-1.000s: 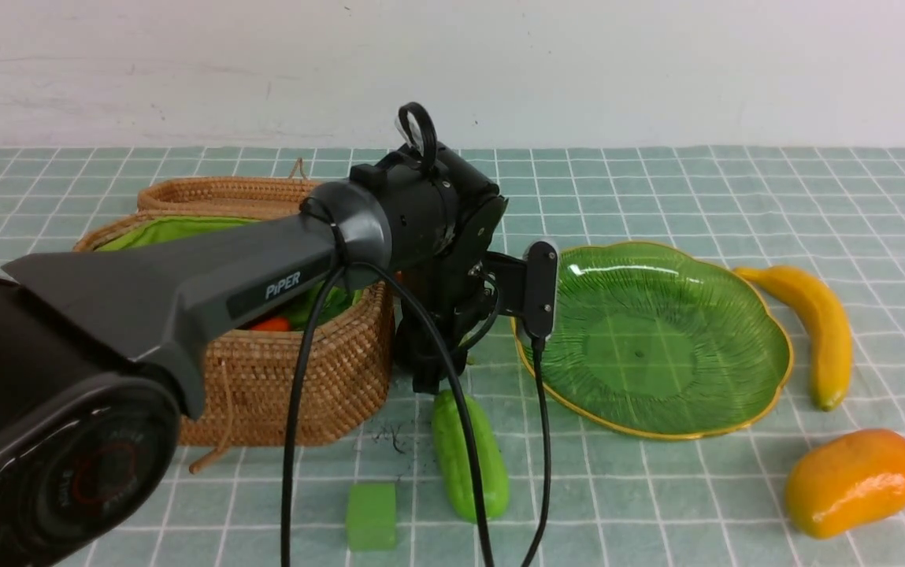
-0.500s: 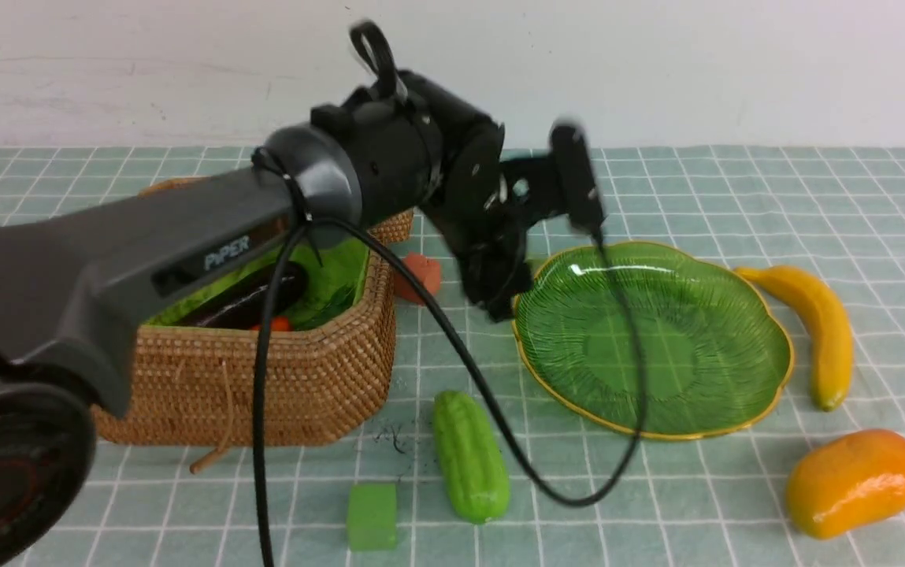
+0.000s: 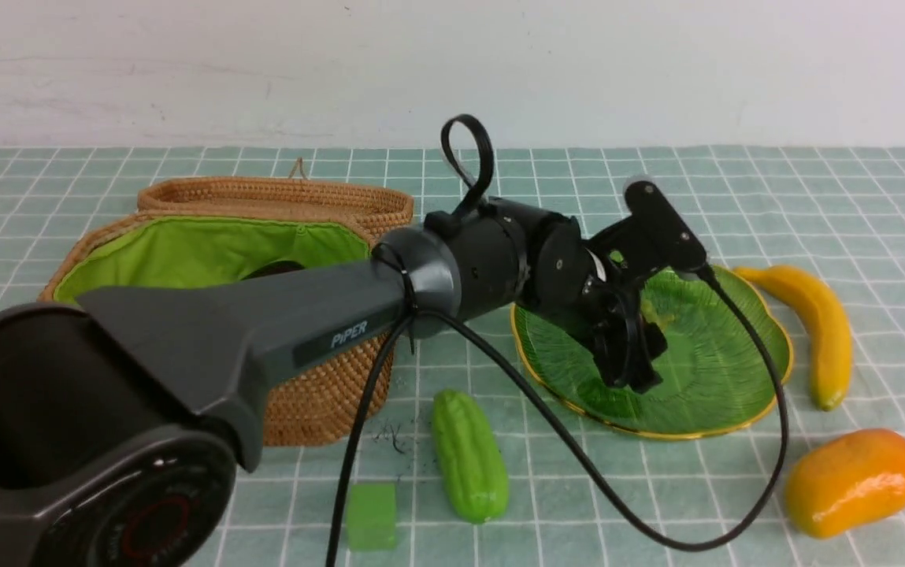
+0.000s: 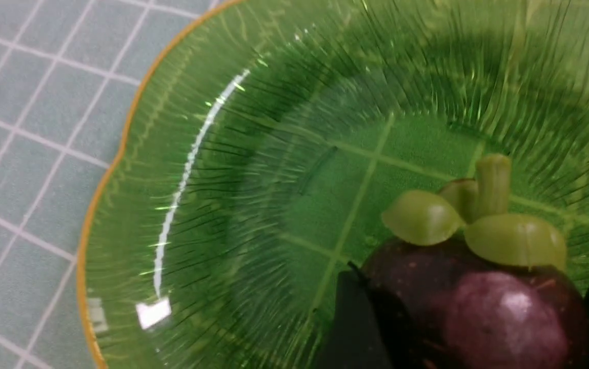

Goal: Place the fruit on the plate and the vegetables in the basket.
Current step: Grab a mangosteen with your left arm and put it on the plate on the right, then take a chayote with your left arm and place it on the basket on the left, then use the right arm to grab a mango and put it into the right plate

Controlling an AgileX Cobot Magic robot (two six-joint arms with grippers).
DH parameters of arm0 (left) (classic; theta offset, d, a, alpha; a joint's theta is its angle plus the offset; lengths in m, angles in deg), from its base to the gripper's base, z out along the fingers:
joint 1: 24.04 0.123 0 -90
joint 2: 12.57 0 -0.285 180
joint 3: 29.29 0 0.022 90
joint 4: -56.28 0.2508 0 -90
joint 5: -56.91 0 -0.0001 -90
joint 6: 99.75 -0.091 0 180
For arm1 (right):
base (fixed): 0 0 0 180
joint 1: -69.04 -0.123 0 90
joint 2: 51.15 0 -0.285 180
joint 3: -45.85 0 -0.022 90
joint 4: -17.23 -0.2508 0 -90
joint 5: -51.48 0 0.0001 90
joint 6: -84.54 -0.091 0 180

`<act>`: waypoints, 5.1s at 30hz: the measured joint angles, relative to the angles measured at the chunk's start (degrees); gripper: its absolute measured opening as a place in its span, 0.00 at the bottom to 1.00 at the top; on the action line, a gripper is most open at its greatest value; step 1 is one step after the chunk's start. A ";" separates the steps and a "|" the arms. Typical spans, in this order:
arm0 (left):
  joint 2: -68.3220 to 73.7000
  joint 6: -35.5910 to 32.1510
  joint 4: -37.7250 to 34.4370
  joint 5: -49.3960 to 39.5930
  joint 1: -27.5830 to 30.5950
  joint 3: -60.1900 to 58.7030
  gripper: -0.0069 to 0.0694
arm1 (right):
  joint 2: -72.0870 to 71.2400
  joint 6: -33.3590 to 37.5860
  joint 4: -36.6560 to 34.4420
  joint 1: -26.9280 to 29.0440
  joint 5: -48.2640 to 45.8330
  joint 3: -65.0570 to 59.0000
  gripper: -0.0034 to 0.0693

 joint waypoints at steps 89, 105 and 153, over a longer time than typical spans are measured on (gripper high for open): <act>-35.24 14.93 36.86 -45.18 5.25 -10.11 0.64 | -10.38 14.32 -20.08 -0.17 9.68 -5.21 0.29; -24.49 1.02 36.36 -37.70 17.99 -10.17 0.76 | -9.60 14.32 -21.32 -0.17 9.30 -5.21 0.30; -114.29 55.96 18.57 -6.18 -6.47 -82.77 0.07 | 53.20 -1.98 -22.98 30.06 15.16 -5.66 0.89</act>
